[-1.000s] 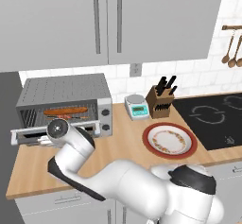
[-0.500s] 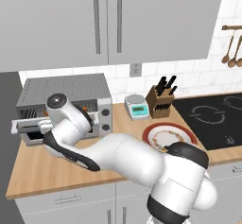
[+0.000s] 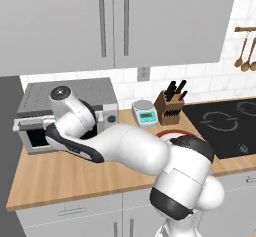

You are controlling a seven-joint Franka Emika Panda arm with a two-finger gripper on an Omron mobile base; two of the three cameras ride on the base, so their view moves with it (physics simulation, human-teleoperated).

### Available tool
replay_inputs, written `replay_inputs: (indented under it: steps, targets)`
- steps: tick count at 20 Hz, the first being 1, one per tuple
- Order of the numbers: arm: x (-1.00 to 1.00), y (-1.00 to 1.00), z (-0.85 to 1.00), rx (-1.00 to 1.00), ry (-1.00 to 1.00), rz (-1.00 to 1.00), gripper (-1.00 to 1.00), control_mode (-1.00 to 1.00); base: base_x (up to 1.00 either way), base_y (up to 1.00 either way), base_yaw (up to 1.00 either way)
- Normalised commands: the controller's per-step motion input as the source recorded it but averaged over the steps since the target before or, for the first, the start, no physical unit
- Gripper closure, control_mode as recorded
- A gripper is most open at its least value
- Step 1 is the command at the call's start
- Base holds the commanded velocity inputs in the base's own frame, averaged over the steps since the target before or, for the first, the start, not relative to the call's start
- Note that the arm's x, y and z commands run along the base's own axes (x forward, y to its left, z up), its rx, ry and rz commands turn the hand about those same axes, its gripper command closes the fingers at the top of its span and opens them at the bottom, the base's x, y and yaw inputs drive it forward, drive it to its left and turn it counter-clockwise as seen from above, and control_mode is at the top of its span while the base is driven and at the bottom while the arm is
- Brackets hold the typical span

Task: Pick up the kebab skewer and baguette bread, and place them inside the toaster oven. Close the toaster oven door and start by setting the timer.

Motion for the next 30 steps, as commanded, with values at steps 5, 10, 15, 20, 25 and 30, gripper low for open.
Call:
replay_inputs:
  steps: [5,10,15,20,25,30]
  targets:
    - [0.47,-0.41,-0.06,0.00,0.01,-0.03,-1.00,-1.00,0.00,0.00,0.00]
    - [0.39,-0.51,-0.15,0.00,0.01,-0.02,-1.00,-1.00,0.00,0.00,0.00]
    - [0.25,-0.48,-0.19,0.00,0.01,-0.02,-1.00,-1.00,0.00,0.00,0.00]
    - [0.00,-0.46,-0.07,0.00,0.00,-0.01,-1.00,-1.00,0.00,0.00,0.00]
    - [-0.26,-0.37,0.00,0.00,0.00,0.00,-1.00,-1.00,0.00,0.00,0.00]
    - [-0.69,-0.28,0.00,0.00,0.00,0.00,-1.00,-1.00,0.00,0.00,0.00]
